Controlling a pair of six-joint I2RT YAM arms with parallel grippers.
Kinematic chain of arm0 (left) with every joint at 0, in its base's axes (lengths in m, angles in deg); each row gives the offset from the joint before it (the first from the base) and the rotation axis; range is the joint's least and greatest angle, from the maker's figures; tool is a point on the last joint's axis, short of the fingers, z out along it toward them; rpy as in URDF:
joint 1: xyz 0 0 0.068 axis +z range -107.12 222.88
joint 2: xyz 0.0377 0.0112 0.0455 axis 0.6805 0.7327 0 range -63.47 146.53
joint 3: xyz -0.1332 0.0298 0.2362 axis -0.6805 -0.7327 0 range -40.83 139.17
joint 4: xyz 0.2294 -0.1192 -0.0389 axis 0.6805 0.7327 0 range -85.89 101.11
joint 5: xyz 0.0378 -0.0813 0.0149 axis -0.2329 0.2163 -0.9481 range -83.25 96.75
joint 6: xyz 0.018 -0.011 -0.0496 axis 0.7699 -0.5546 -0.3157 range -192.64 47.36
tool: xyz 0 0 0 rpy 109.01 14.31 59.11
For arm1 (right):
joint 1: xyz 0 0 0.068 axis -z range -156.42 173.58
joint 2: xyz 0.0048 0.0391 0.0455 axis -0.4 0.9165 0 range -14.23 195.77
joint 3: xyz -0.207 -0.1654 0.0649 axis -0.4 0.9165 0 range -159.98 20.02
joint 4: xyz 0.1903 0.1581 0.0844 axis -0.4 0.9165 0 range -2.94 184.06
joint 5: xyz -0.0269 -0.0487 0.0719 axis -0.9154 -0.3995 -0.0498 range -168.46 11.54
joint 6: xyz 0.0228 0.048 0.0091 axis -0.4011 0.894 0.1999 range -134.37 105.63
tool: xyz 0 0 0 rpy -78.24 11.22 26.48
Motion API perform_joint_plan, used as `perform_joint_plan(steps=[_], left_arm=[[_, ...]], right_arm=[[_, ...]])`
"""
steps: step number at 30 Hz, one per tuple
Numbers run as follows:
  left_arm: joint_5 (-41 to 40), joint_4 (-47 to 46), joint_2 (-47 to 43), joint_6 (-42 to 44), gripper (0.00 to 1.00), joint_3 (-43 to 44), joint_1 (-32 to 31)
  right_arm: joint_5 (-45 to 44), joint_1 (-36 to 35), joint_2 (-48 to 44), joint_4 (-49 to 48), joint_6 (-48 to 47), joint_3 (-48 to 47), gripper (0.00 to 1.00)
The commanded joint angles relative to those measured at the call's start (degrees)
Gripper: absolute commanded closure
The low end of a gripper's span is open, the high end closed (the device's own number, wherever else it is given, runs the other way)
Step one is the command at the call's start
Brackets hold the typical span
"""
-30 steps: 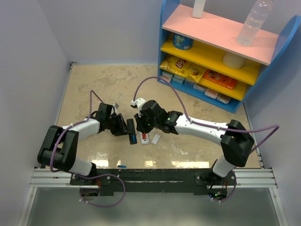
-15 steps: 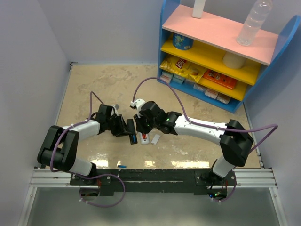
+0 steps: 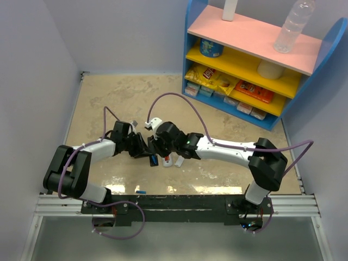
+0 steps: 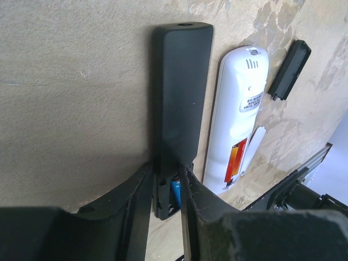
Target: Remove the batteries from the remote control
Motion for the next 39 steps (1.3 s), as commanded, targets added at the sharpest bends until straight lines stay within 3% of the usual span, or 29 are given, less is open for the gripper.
perform_joint_plan(steps=[1, 9, 13, 24, 39], left_arm=[[-3.06, 2.66, 0.92, 0.66, 0.69, -2.1, -0.62], [-3.67, 2.66, 1.62, 1.02, 0.7, -2.37, -0.62], [-3.32, 2.39, 1.62, 1.02, 0.7, -2.37, -0.62], [-3.06, 2.66, 1.35, 1.02, 0.7, -2.46, -0.62], [-2.8, 2.66, 1.18, 1.02, 0.7, -2.37, -0.62]], right_arm=[[-1.92, -0.97, 3.07, 0.82, 0.71, 1.08, 1.0], [8.44, 4.92, -5.01, -13.14, 5.64, 12.59, 1.0], [19.15, 9.22, -4.84, -19.29, 7.3, 15.93, 1.0], [21.28, 11.34, -5.46, -28.79, 11.61, 19.72, 1.0], [20.49, 11.34, -5.28, -31.26, 12.84, 19.02, 1.0]])
